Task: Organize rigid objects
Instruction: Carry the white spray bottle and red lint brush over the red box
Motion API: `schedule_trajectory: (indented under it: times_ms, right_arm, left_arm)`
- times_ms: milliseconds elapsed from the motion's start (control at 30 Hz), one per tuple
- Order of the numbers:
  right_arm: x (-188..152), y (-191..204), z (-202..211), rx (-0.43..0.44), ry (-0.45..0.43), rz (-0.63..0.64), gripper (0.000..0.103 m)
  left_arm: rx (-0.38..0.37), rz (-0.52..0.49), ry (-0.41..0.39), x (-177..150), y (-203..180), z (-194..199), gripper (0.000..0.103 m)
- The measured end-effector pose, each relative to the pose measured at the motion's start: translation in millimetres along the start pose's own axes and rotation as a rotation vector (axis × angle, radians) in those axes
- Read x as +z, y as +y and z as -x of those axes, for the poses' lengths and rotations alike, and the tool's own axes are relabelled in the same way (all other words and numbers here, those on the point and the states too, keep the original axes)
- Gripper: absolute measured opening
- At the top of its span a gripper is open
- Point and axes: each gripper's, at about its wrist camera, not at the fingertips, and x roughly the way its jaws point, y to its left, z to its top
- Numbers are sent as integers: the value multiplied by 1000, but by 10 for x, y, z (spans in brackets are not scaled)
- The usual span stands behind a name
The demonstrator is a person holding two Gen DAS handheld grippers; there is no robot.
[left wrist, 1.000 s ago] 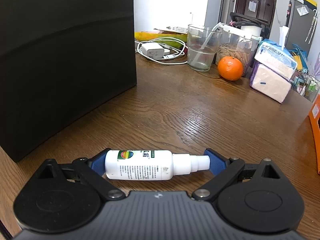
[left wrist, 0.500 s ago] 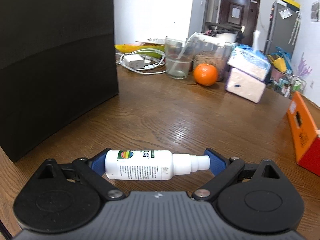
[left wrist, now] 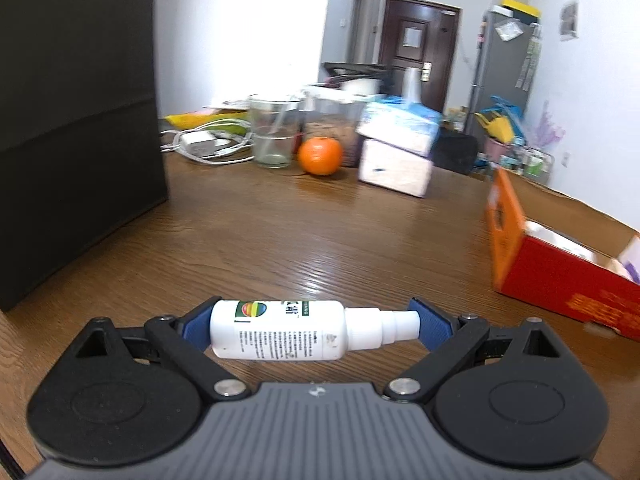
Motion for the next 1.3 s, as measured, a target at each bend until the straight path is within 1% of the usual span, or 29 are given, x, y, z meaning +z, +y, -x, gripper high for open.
schedule_trajectory:
  times_ms: [367,633,867,1067,1300]
  right_arm:
    - [-67,269,207,95,-5,34,25]
    - [-44,460,284,147,-17,59,25]
    - [12,603,308,179,-29,78,25]
    - [72,724,260,199,-34,97,25]
    - [134,863,159,211,-36,111,25]
  left_arm:
    - [-144,-84,-6,-159,-602,262,98]
    - [-229,-130,-27,-144,-994,435,98]
    - [-279,-159,-54,-58,-1288,540,98]
    - [-315,-162,-67,42,-1475,556,98]
    - [-335,-158,-82,165,-1672,514,98]
